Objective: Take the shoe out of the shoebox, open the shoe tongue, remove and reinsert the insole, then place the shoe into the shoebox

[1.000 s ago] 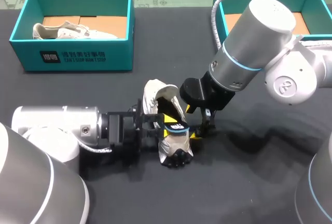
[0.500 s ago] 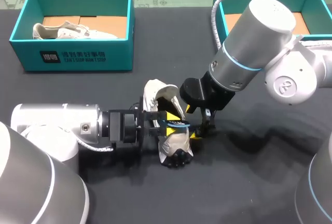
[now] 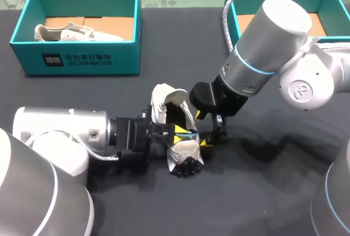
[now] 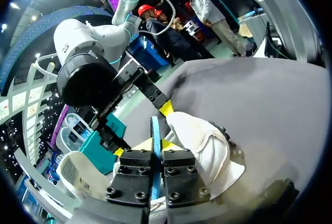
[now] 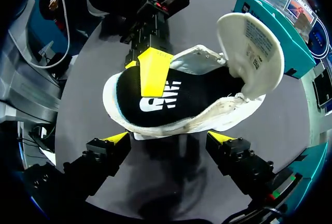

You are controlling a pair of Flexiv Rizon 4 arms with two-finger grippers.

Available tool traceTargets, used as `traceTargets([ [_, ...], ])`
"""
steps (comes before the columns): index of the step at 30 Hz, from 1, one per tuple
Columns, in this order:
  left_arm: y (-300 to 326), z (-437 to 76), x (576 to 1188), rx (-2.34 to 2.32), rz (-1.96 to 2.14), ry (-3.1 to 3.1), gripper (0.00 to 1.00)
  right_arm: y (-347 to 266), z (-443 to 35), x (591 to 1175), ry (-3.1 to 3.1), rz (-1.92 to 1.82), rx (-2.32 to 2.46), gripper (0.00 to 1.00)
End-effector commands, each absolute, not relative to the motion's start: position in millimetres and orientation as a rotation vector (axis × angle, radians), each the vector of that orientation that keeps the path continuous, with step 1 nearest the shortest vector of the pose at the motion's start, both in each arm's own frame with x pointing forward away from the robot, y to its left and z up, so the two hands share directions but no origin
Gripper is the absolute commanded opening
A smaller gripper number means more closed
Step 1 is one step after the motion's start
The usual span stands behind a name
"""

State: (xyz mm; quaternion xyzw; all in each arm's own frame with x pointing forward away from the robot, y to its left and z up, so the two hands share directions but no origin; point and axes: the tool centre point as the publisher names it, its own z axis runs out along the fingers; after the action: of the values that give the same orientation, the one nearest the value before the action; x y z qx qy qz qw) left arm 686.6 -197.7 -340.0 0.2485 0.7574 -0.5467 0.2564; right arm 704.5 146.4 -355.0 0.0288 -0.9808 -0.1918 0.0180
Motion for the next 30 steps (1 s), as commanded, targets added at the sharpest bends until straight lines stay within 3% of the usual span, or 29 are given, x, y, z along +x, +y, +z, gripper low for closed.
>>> traceTargets([
  [1, -195, -349, 691, 0.640, -1.480, 2.083, 0.00, 147, -356, 704, -3.048, -0.594, 0.089, 1.00],
  [10, -190, -340, 689, 0.599, -1.536, 2.070, 0.00, 147, -356, 704, -3.048, -0.594, 0.089, 1.00],
  [13, -193, -332, 687, 0.602, -1.565, 2.058, 0.25, 147, -356, 704, -3.048, -0.594, 0.089, 1.00],
  [15, -196, -326, 685, 0.617, -1.578, 2.048, 0.35, 147, -356, 704, -3.048, -0.594, 0.089, 1.00],
  [20, -208, -314, 681, 0.657, -1.613, 2.023, 0.41, 147, -356, 704, -3.048, -0.594, 0.089, 1.00],
  [23, -213, -312, 680, 0.680, -1.618, 2.022, 0.35, 147, -356, 704, -3.048, -0.594, 0.089, 1.00],
  [24, -214, -313, 680, 0.685, -1.617, 2.025, 0.24, 147, -356, 704, -3.048, -0.594, 0.089, 1.00],
  [25, -214, -314, 680, 0.692, -1.614, 2.031, 0.00, 147, -356, 704, -3.048, -0.594, 0.089, 1.00],
  [30, -210, -327, 685, 0.686, -1.597, 2.076, 0.00, 147, -356, 704, -3.048, -0.594, 0.089, 1.00],
])
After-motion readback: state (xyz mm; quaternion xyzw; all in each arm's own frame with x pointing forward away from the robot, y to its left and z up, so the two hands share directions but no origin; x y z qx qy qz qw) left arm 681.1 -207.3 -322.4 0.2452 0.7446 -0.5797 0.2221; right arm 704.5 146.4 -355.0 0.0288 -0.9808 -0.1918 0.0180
